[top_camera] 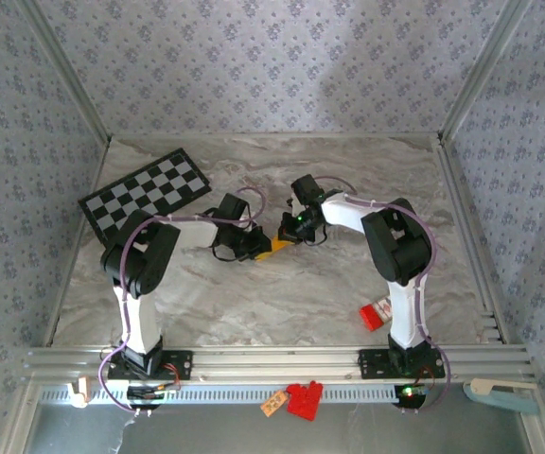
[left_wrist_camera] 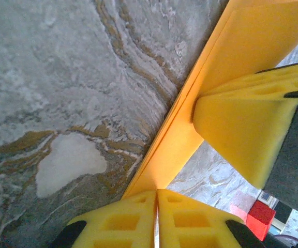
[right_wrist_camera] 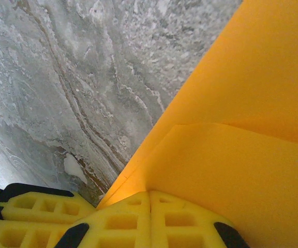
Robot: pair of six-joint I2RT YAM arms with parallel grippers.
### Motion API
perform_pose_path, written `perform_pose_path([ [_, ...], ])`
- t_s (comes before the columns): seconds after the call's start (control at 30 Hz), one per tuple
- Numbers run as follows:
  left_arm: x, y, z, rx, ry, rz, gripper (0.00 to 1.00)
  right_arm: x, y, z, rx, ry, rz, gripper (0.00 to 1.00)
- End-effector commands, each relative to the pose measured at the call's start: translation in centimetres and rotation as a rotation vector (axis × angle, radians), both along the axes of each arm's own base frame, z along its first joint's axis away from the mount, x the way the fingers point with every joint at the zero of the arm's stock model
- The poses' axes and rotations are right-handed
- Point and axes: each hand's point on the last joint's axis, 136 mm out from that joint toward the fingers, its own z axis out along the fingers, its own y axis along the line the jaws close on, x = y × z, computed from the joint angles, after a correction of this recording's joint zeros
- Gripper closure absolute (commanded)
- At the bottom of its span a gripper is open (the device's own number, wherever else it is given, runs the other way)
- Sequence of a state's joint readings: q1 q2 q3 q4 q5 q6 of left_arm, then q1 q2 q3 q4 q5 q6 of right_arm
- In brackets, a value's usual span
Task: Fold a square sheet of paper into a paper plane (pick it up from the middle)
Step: Fold the wing for the fifth time at the center of the table.
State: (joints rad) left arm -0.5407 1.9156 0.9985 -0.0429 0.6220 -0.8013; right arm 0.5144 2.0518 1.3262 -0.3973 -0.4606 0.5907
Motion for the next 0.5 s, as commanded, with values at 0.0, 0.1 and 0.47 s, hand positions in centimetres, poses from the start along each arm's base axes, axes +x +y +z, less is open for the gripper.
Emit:
perform_pose_path([
  [0.0,-3.0,3.9,-3.6,0.124,0.124,0.035,0.89,-4.0,-6.1,-7.5,-0.311,0.174,-0.019,0.97],
  [0.1,-3.6,4.5,-3.7,0.119,0.130,0.040,0.89,-4.1,-6.3,-7.6,-0.318,0.180,-0.017,0.97],
  [0.47,-5.1,5.7,-2.0,0.136,0.100,-0.007,0.90,-3.8,-6.0,-7.4,-0.307,0.169,-0.021,0.97],
])
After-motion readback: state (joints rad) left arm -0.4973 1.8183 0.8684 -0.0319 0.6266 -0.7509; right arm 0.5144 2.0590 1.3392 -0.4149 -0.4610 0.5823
